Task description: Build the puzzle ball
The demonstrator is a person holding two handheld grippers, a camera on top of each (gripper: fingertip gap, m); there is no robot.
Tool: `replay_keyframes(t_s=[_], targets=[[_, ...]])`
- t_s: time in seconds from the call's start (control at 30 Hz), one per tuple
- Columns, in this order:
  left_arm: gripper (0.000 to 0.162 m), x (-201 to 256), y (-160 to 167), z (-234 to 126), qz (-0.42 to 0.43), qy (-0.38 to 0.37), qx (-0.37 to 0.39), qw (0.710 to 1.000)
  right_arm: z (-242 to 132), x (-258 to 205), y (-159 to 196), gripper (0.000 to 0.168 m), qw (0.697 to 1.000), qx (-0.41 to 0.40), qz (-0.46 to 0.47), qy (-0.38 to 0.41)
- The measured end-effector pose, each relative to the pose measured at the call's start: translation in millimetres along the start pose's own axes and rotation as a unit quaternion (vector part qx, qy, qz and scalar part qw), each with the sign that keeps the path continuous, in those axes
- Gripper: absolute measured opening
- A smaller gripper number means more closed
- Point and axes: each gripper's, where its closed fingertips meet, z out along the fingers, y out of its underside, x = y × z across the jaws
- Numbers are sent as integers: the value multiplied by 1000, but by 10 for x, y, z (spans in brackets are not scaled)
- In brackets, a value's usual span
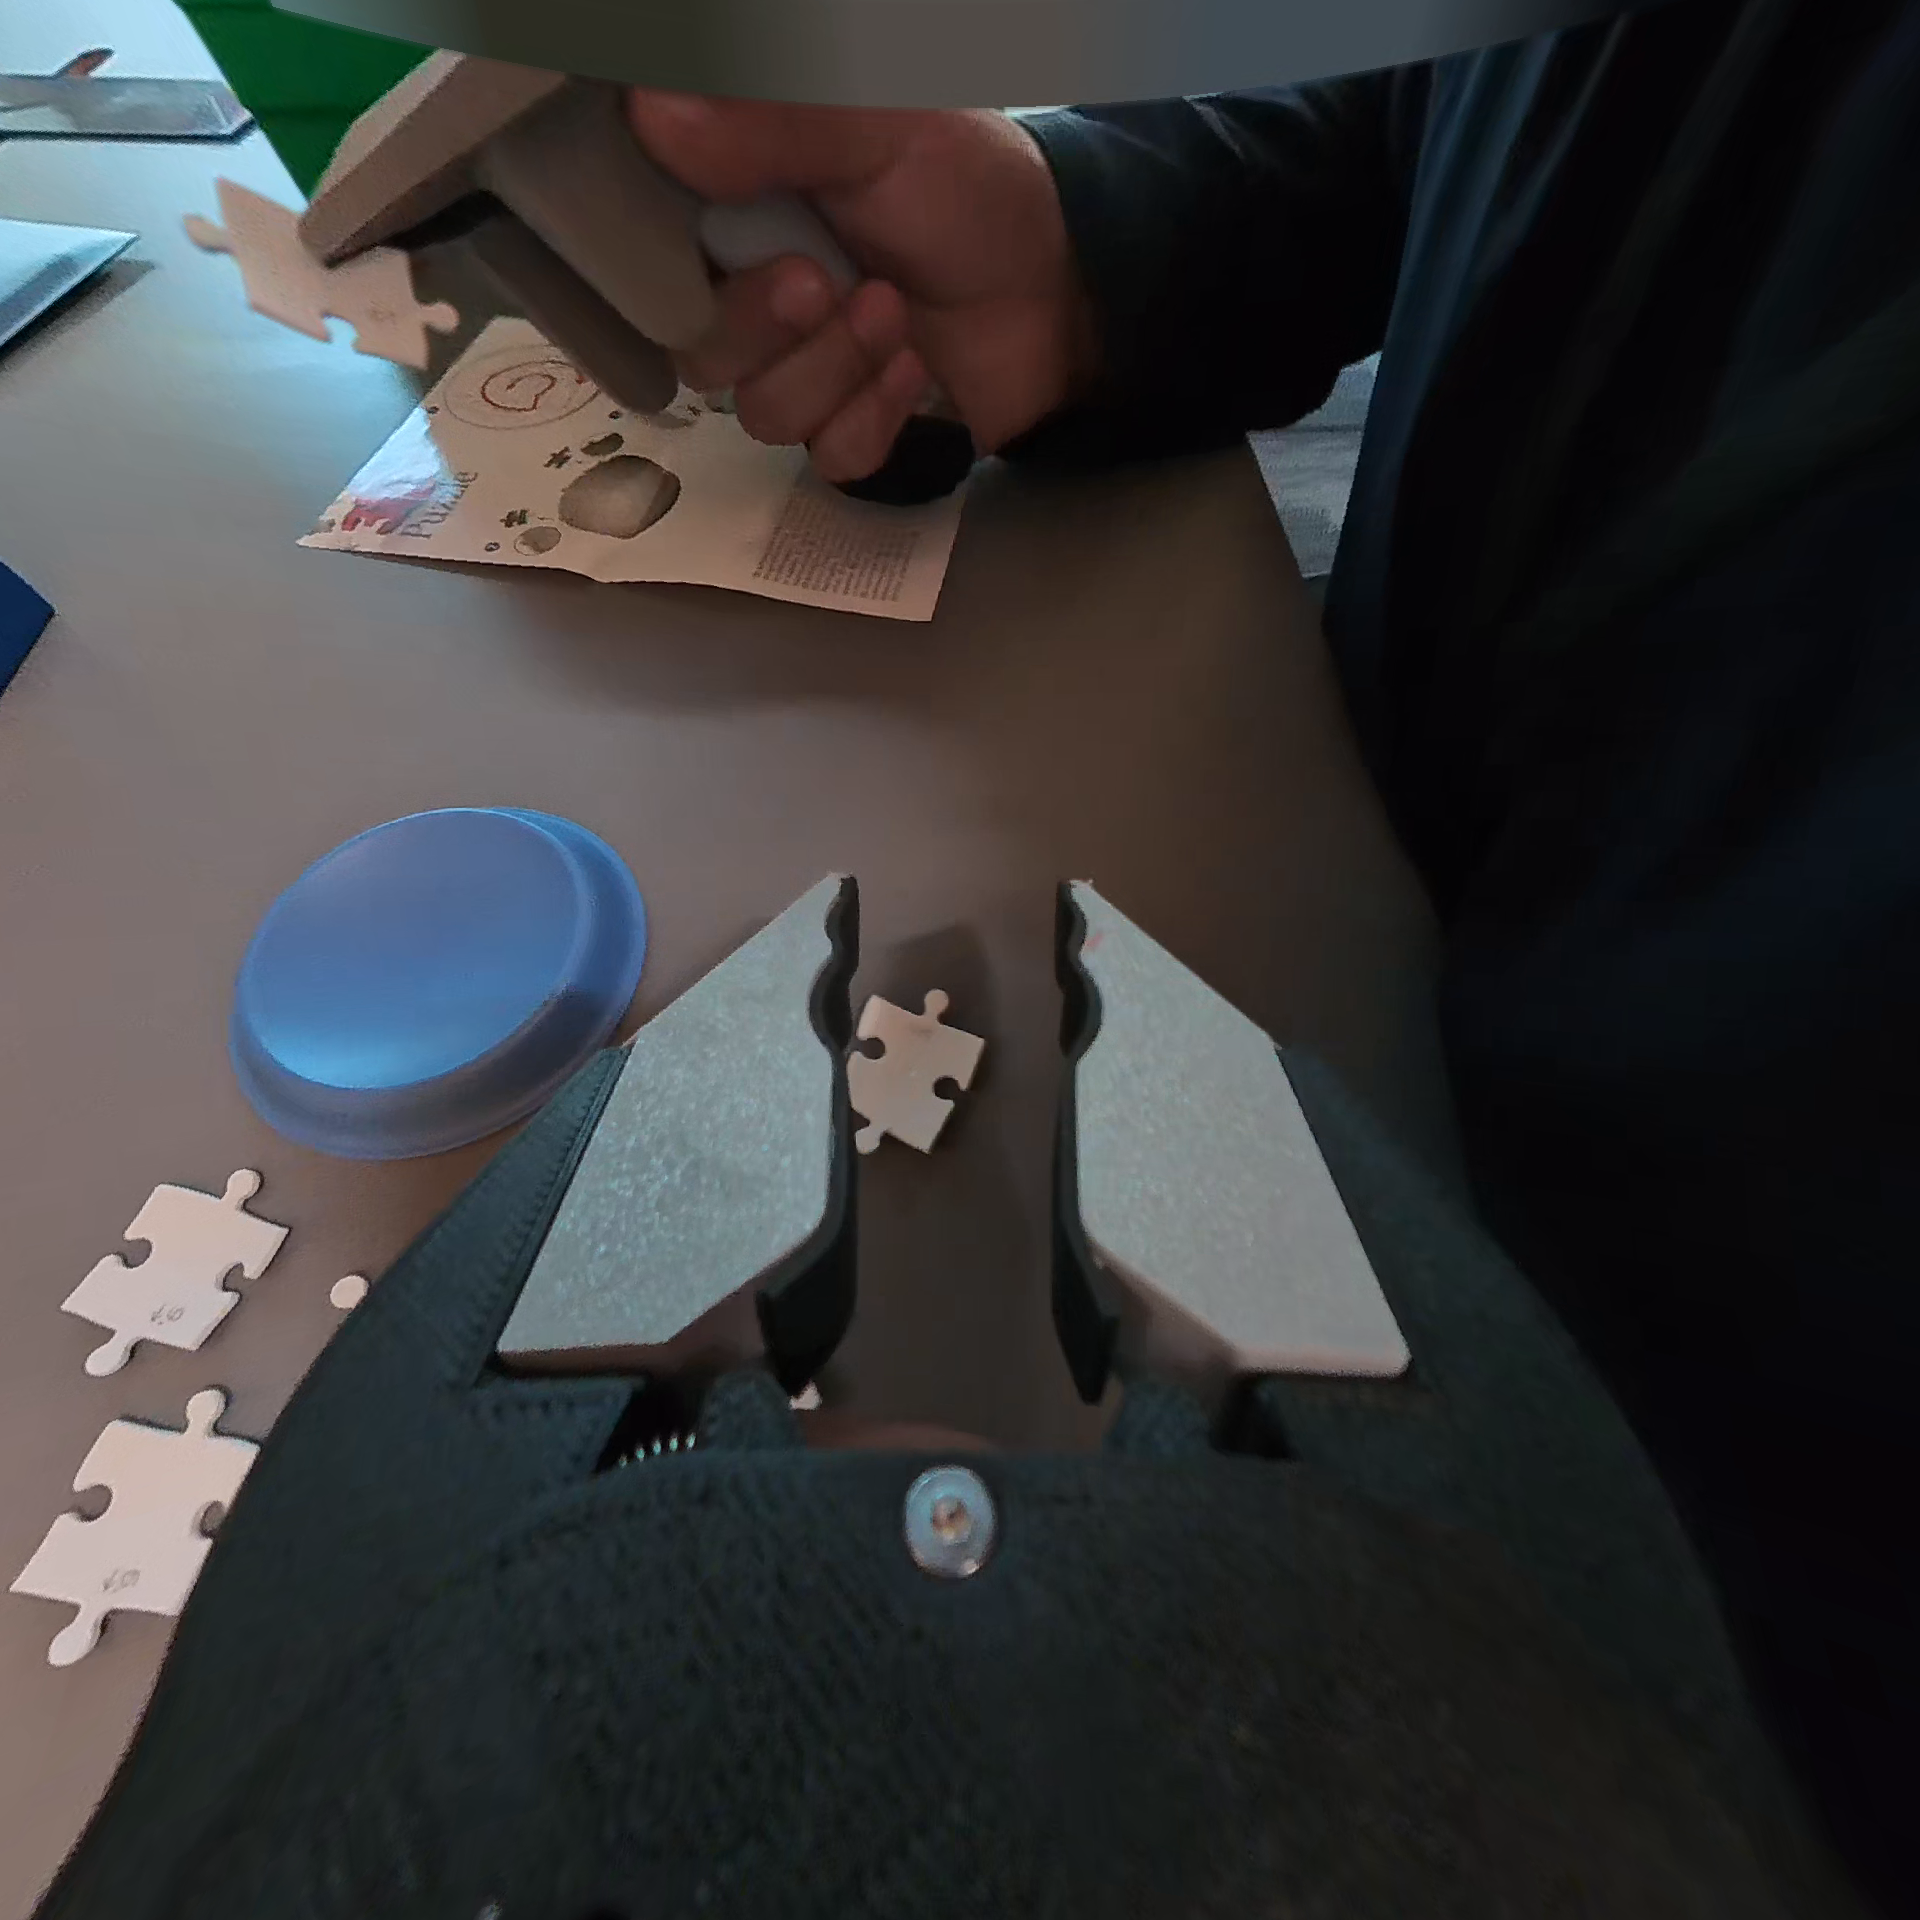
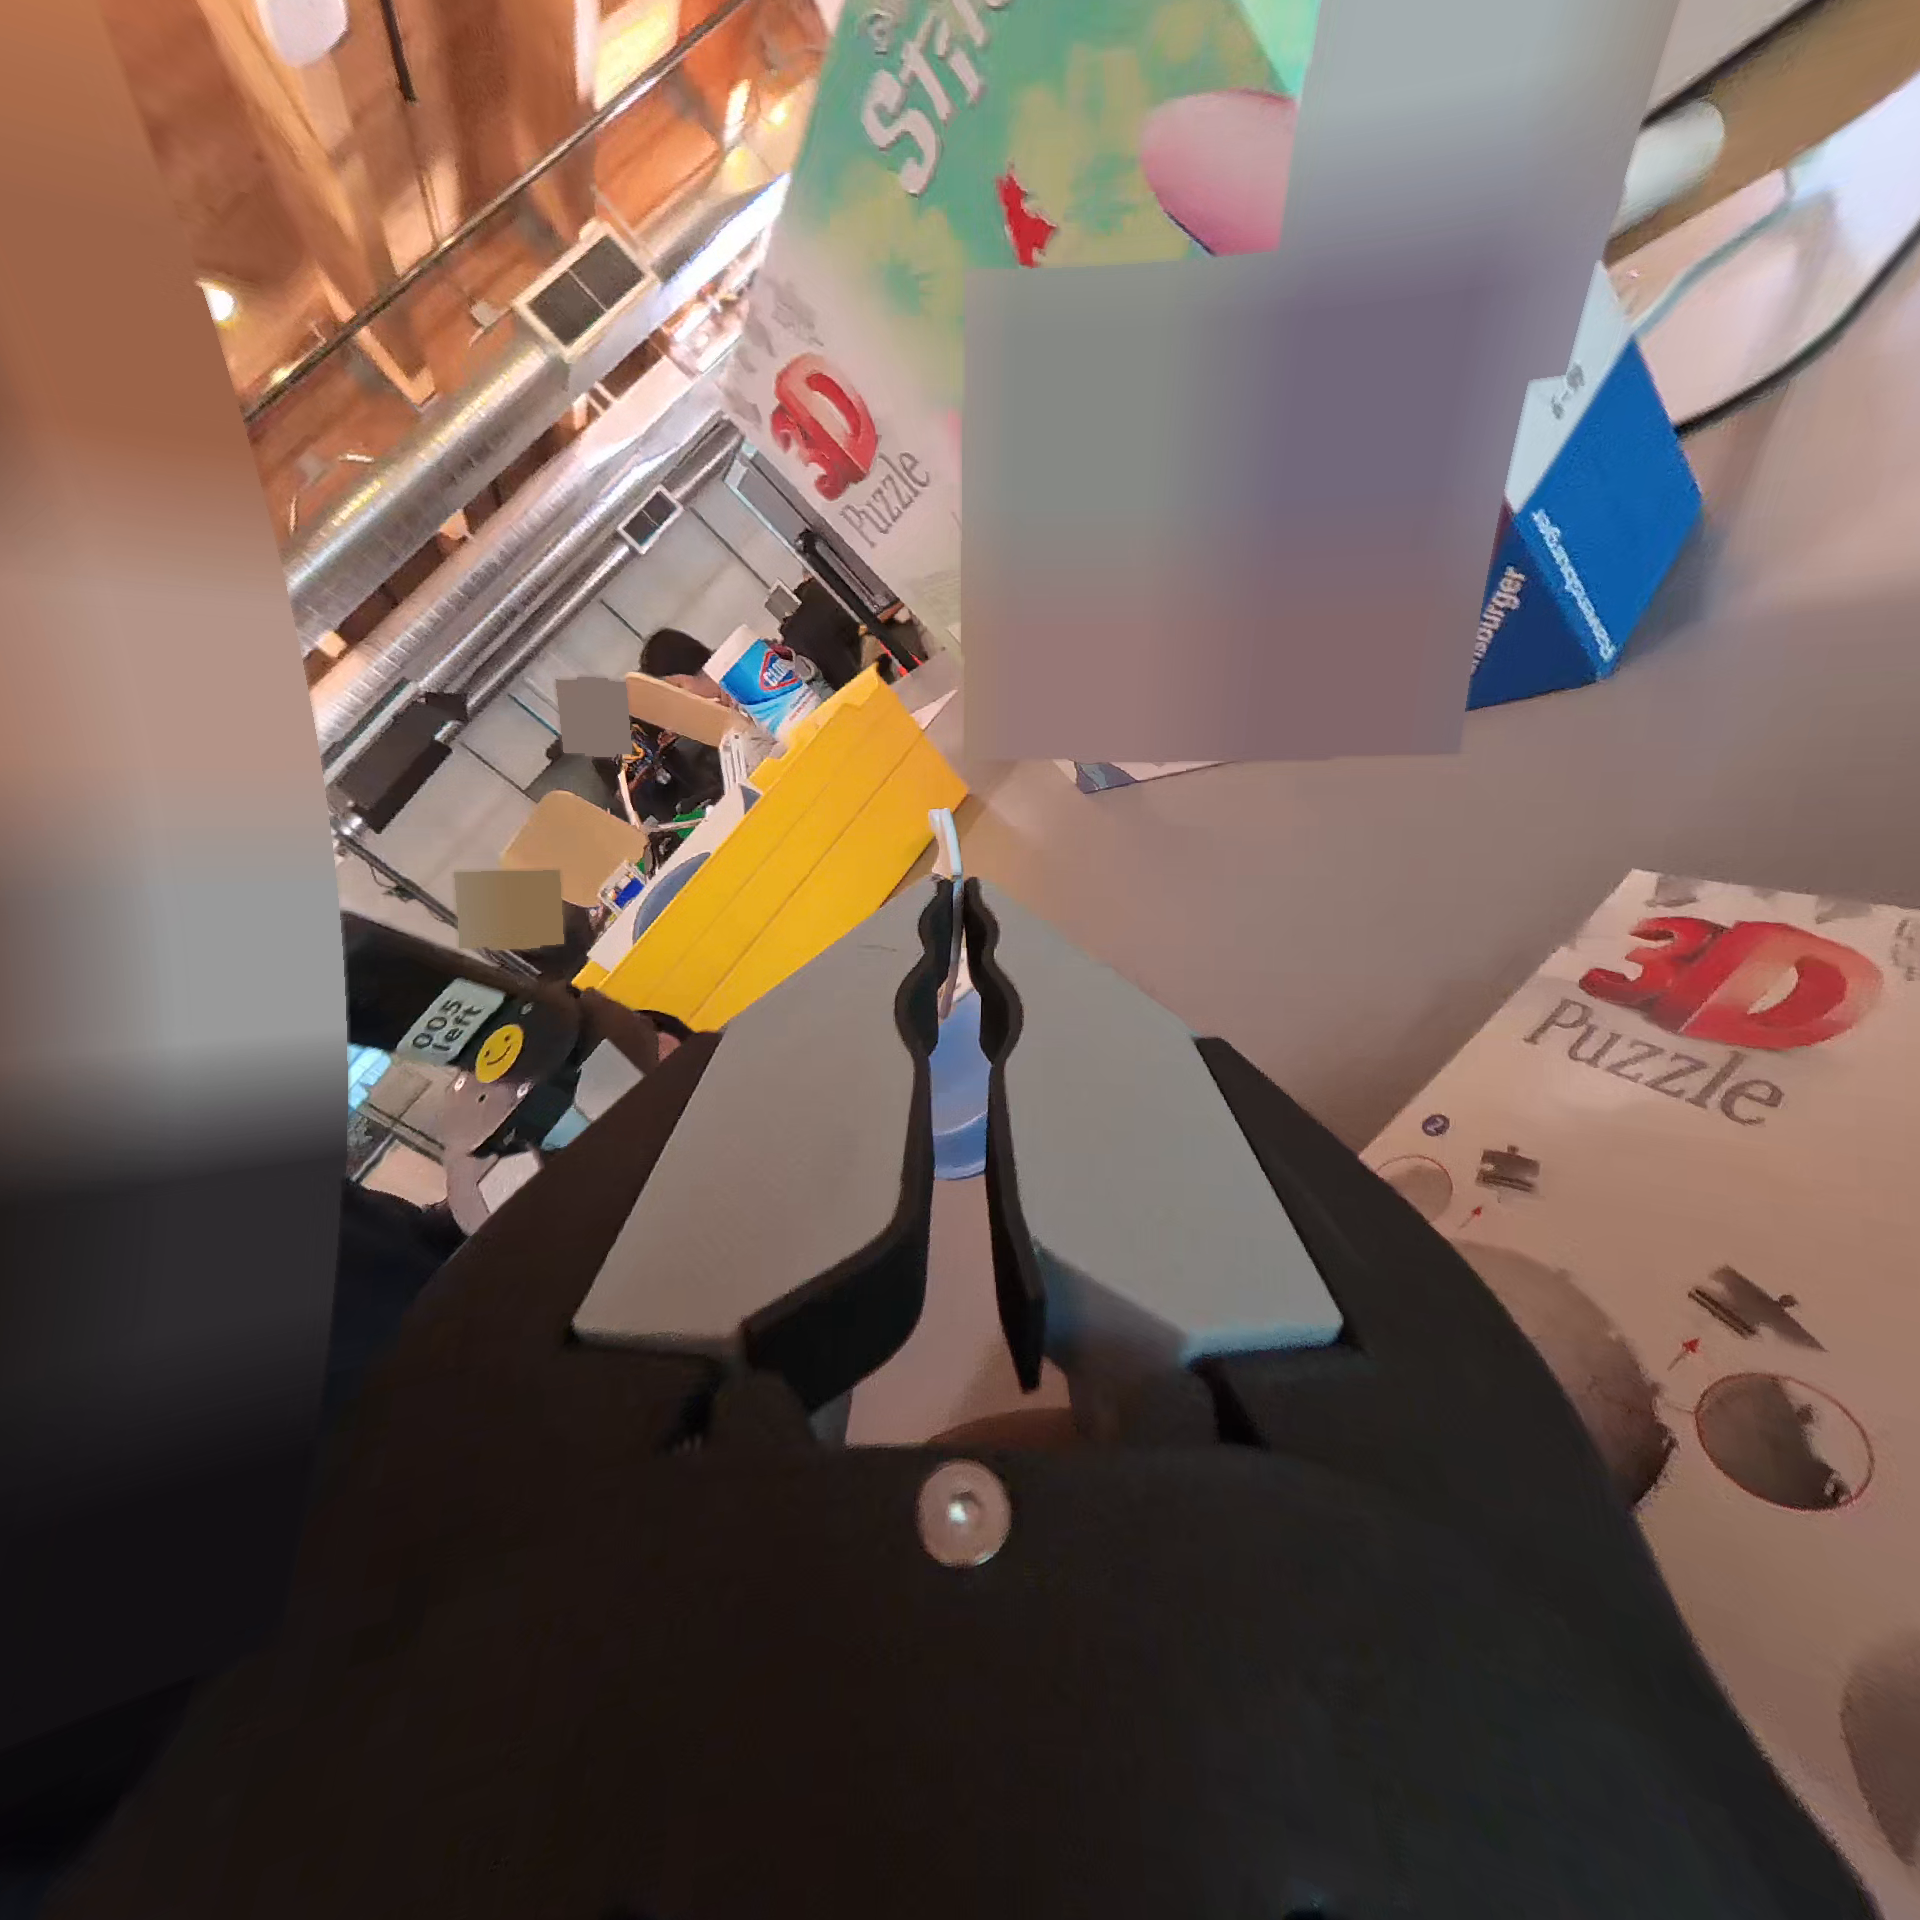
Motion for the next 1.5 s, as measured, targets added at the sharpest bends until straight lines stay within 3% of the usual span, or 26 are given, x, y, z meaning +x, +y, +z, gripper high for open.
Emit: replay_keyframes(t_s=[0.5,1.27,1.4,1.5], targets=[[35,-40,51,21,-23,-2,-16,1000,10,26,-10,0,998,6,59,-15],[36,-43,85,26,-34,3,-25,999,30,3,27,0,998,-1,60,-22],[34,-158,66,31,-81,-5,-17,997,60,-29,42,0,998,-4,55,-30],[29,-476,-101,100,-199,-56,15,978,160,-116,62,0,997,-6,51,-50]])
